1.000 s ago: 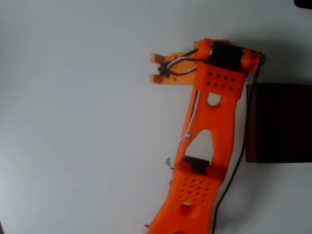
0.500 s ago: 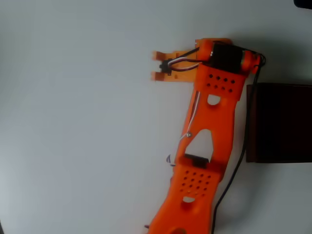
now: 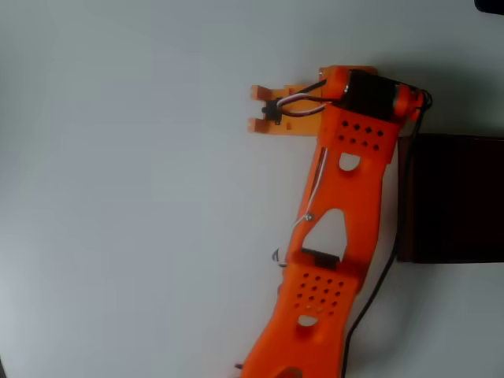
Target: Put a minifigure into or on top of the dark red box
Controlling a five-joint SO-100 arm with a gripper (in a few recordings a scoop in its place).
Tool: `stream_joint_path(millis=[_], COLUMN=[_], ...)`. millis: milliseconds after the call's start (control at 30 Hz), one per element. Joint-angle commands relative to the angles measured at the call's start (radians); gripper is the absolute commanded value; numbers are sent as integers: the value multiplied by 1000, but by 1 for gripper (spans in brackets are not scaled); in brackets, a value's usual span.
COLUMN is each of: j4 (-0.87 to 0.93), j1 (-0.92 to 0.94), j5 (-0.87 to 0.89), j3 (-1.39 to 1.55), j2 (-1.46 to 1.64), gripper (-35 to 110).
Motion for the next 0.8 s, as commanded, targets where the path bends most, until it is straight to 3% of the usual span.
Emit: stream_joint_path(millis=[0,767], j4=[26,28], j1=[17,-64], j5=[-14,35], j3=[3,84], j2=[21,86], gripper=[16,15])
